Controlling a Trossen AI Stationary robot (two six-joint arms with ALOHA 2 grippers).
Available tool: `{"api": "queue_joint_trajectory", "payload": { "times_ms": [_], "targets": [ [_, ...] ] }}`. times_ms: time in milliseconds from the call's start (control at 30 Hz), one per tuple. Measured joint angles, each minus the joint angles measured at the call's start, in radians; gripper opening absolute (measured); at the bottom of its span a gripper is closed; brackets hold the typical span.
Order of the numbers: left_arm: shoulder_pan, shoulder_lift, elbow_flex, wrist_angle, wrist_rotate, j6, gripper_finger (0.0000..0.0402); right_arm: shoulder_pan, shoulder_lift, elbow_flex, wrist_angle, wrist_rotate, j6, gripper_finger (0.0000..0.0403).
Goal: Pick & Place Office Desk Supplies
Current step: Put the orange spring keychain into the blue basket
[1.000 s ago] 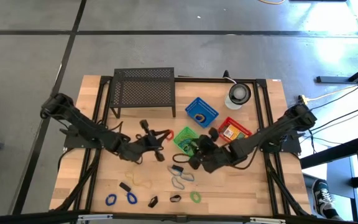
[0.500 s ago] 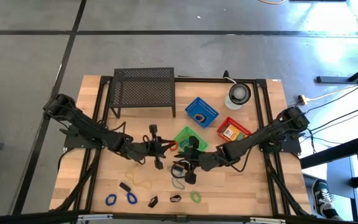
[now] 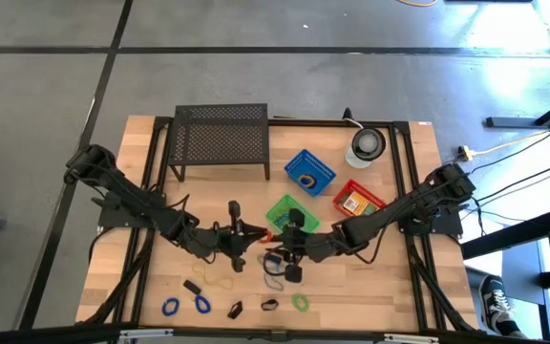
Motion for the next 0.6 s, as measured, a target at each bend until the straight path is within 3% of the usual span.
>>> {"api": "queue_joint_trajectory", "payload": {
  "times_ms": [233,600],
  "targets": [
    [-0.003,0.0,0.0,-0.004,0.003,-0.009,0.0029,-0.008,0.0,0.0,0.075,-0.002,-0.103,0.0104],
    [-0.032,0.0,0.0,0.006,-0.053,0.051,0.0029,-0.049,0.0,0.0,0.083,-0.056,-0.071,0.0104]
  ]
}}
